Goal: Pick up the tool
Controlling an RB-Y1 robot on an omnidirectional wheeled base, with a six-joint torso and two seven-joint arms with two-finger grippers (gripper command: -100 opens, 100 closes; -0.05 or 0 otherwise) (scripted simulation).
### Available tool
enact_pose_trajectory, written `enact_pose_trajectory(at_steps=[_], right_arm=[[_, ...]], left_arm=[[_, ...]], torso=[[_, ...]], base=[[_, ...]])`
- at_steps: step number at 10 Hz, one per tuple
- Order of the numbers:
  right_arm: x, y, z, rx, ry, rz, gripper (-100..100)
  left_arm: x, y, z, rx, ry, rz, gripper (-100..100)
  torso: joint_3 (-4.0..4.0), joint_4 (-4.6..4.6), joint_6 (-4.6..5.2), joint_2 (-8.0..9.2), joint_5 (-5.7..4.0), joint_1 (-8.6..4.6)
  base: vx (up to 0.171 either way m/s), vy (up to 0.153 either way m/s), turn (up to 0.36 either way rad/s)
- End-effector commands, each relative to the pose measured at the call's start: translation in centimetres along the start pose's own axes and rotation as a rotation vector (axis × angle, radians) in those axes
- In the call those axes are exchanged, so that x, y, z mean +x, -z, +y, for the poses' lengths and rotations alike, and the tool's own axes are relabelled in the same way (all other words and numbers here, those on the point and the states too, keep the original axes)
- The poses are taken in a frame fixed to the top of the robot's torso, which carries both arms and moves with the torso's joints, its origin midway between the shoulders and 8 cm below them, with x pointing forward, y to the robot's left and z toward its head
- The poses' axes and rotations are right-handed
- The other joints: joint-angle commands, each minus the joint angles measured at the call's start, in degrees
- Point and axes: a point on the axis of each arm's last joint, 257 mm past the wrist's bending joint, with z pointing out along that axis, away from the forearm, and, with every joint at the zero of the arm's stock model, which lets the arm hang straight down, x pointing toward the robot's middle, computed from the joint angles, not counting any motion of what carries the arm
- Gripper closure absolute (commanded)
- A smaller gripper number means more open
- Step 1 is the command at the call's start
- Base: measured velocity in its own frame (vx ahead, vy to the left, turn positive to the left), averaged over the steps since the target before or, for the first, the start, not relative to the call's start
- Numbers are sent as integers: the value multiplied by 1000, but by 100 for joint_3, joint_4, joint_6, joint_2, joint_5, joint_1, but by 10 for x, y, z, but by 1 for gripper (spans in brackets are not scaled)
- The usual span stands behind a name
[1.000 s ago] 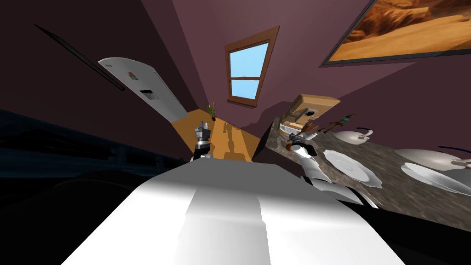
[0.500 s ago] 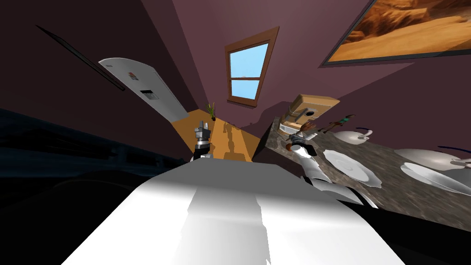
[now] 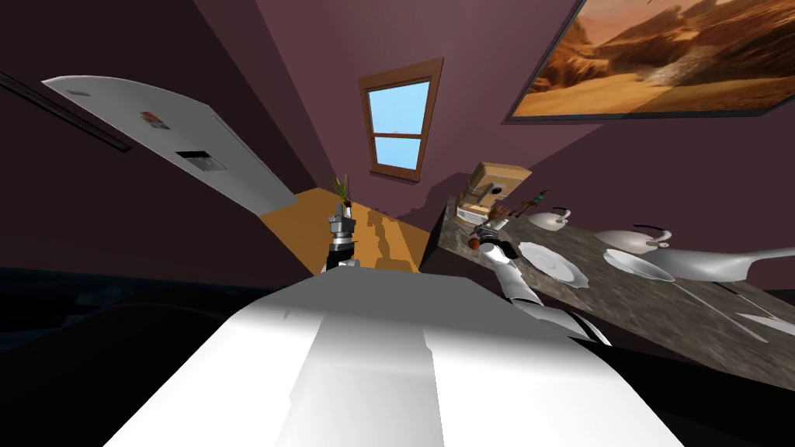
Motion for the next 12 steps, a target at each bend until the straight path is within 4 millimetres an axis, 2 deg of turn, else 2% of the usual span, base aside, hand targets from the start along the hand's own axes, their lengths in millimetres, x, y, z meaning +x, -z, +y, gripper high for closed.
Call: enact_pose_trajectory(at_steps=[1,2,3,4,5,6,7,9,10,11,12], right_arm=[[-4,3,-11,11,-3,-8,100],[-11,7,-35,55,27,-23,100],[-16,9,-51,73,12,-28,100],[-14,9,-56,80,4,-22,100],[-19,14,-80,126,47,-36,100],[-14,15,-85,134,42,-25,100],[-17,17,-96,143,21,-26,100],[-21,18,-100,146,11,-30,100],[-23,25,-125,193,51,-36,100],[-20,27,-137,206,29,-27,100],[-24,29,-142,209,17,-32,100]], left_arm=[[0,0,0,0,0,0,0],[0,0,0,0,0,0,0],[0,0,0,0,0,0,0],[0,0,0,0,0,0,0],[0,0,0,0,0,0,0],[0,0,0,0,0,0,0],[0,0,0,0,0,0,0],[0,0,0,0,0,0,0],[0,0,0,0,0,0,0],[0,0,0,0,0,0,0],[0,0,0,0,0,0,0]], torso=[[0,0,0,0,0,0],[-2,-5,-11,1,-7,2],[-12,-10,4,-16,-7,-8],[-19,-16,1,-22,-11,-10],[-23,-24,-18,-23,-21,-6],[-33,-34,4,-35,-26,-19],[-39,-37,-7,-41,-30,-21],[-44,-47,-29,-40,-41,-9],[-49,-52,-34,-44,-47,-6],[-57,-56,-14,-60,-47,-15],[-66,-59,-34,-75,-51,-16]], base=[[-1,-14,21],[54,-43,-331],[73,-33,-261],[35,-19,-41],[67,-49,-351],[71,-31,-226],[31,-10,-2],[0,-2,14],[64,-26,-359],[86,-29,-268],[41,-14,2]])
